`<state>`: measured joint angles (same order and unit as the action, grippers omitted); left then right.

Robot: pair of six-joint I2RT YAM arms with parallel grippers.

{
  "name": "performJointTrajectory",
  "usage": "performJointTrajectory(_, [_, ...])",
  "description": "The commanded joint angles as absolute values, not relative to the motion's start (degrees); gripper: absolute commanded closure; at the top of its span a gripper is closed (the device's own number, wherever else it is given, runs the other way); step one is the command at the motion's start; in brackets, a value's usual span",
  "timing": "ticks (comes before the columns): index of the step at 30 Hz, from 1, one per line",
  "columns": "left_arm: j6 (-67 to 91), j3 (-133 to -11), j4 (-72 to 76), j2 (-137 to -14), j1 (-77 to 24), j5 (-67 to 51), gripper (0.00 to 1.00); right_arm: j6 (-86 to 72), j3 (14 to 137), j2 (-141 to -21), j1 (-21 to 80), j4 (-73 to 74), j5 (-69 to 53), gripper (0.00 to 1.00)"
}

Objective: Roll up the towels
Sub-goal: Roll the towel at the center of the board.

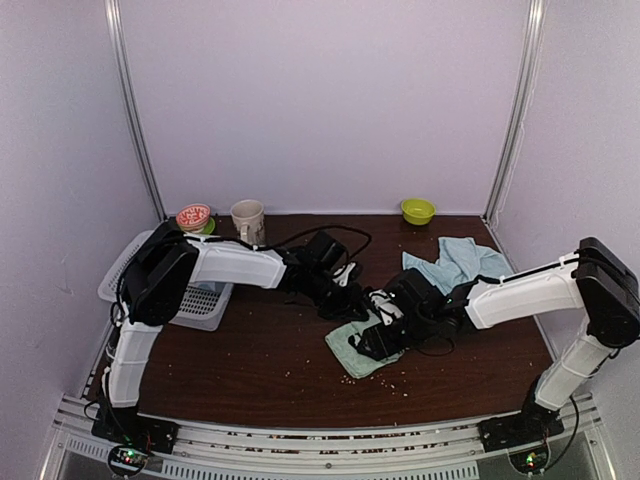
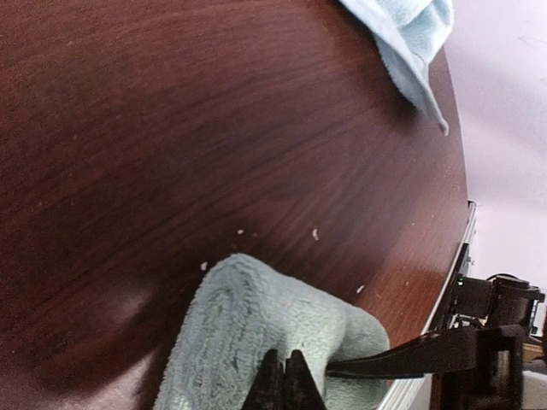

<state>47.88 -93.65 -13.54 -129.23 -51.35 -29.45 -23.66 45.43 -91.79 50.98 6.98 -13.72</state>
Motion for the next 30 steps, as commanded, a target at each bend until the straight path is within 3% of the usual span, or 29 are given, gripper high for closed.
performJointTrajectory(1, [48.51, -90.68, -13.56, -131.26, -51.06, -27.10, 1.00, -23.03, 44.52, -88.67, 51.25, 13.68, -13.87, 0.38])
performJointTrajectory(10, [48.69, -87.36, -12.68, -130.77, -51.06, -26.63, 1.00, -24.18, 46.66, -81.17, 49.79, 20.01, -7.86, 0.39])
performJointTrajectory(12, [48.75, -86.82, -12.66, -130.25, -51.05, -26.21, 1.00, -25.77, 47.02, -80.76, 48.46, 21.85, -5.15, 0.47])
performJointTrajectory(16, [48.18, -86.34, -13.32, -129.37, -51.00, -25.52, 1.00, -25.38, 47.64, -82.09, 47.99, 23.84, -5.49, 0.74])
performJointTrajectory(19, [47.99, -85.74, -13.53, -128.84, -50.98, -25.35, 1.00, -24.81, 46.37, -82.67, 48.36, 23.76, -7.47, 0.83])
performJointTrajectory(30, [46.39, -83.94, -15.14, -127.47, -50.98, -25.29, 1.00, -23.09, 44.03, -87.63, 51.50, 26.02, -8.31, 0.84])
